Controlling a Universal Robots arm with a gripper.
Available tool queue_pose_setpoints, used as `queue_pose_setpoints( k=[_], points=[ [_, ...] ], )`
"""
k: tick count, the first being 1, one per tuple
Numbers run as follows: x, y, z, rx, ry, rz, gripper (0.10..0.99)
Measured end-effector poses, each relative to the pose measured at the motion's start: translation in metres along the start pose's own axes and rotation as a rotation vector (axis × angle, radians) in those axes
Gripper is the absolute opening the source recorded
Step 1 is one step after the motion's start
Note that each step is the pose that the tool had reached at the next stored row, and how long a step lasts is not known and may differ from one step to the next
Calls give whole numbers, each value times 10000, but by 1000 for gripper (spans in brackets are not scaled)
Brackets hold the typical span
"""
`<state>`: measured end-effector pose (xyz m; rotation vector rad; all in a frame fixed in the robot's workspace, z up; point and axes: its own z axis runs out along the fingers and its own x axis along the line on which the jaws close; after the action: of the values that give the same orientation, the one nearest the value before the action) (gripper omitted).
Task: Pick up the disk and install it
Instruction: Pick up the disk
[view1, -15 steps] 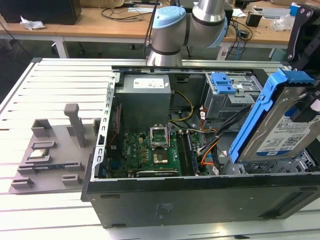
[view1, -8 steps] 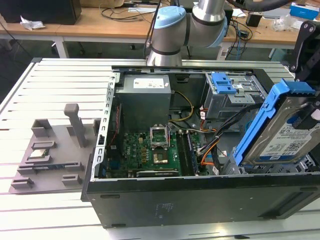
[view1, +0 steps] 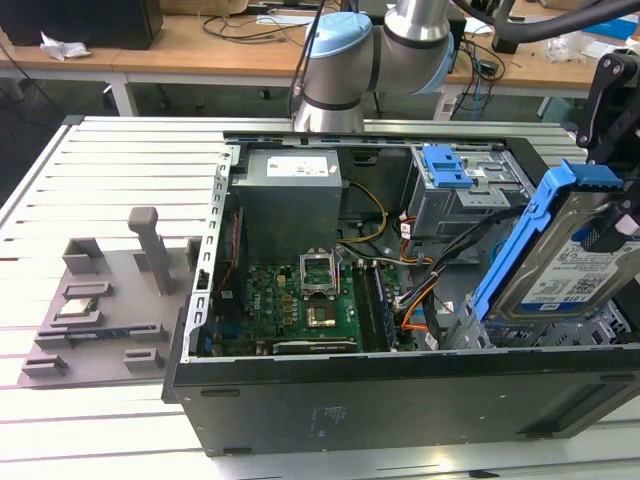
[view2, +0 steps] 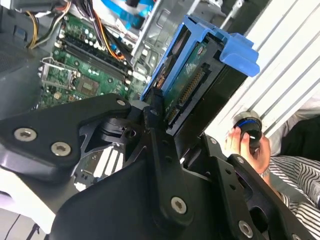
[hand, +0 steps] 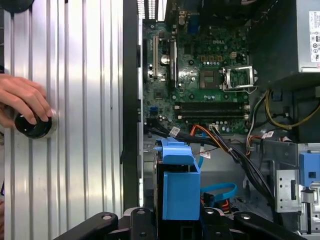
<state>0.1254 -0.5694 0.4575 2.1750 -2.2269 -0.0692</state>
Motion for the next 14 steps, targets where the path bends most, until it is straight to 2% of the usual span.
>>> queue_pose_setpoints(
  k=[7,14],
  points=[
    [-176,-126,98,-5,20,14,361],
    [-186,-144,106,-7,30,15,361]
  ],
)
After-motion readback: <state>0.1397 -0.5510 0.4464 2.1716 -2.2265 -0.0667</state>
